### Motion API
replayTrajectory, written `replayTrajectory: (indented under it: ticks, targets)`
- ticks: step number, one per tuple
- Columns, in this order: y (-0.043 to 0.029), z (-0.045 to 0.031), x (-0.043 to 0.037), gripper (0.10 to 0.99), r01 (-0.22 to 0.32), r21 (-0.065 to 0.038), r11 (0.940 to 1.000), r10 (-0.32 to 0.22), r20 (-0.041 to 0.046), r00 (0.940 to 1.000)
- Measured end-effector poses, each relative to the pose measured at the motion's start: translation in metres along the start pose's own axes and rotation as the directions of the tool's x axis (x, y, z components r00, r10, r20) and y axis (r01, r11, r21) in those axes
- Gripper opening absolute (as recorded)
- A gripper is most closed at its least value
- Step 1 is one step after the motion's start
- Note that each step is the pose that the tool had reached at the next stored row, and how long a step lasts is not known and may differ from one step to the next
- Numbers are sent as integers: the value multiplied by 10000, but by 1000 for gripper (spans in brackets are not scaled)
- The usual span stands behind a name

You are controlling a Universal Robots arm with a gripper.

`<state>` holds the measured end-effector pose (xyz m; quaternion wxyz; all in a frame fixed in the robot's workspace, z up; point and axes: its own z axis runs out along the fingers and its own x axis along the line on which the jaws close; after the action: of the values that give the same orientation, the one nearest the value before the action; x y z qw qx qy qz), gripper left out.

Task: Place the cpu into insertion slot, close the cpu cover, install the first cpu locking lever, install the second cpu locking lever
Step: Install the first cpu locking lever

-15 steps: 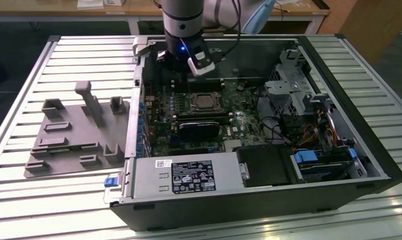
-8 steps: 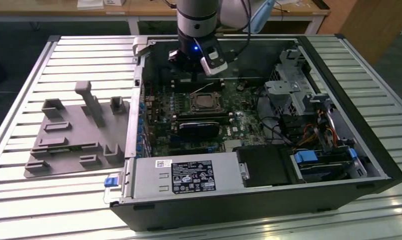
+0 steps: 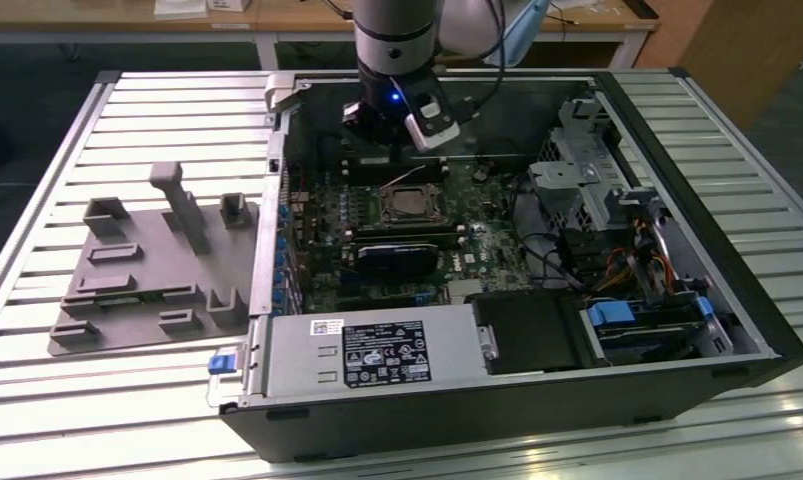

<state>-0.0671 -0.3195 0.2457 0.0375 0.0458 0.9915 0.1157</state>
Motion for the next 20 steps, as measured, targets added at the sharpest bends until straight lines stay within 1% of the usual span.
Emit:
replayTrajectory:
  ticks: [1,3,6,8,9,11,13,16,20]
  targets:
    - [-1,1,3,102,33,-10,10000,-33,142,9999]
    - [-2,7,4,102,88,-31,10000,-87,377,9993]
    - [-5,21,5,102,148,-56,9999,-145,631,9979]
    - [-8,32,6,102,183,-67,9998,-177,777,9968]
    - [-10,40,7,102,196,-70,9998,-190,833,9963]
    - [-16,63,10,102,217,-80,9997,-209,915,9956]
    - [-22,89,14,102,230,-83,9997,-221,967,9951]
    - [-35,141,17,102,238,-86,9997,-228,995,9948]
    - [-51,211,22,102,238,-85,9997,-228,1001,9947]
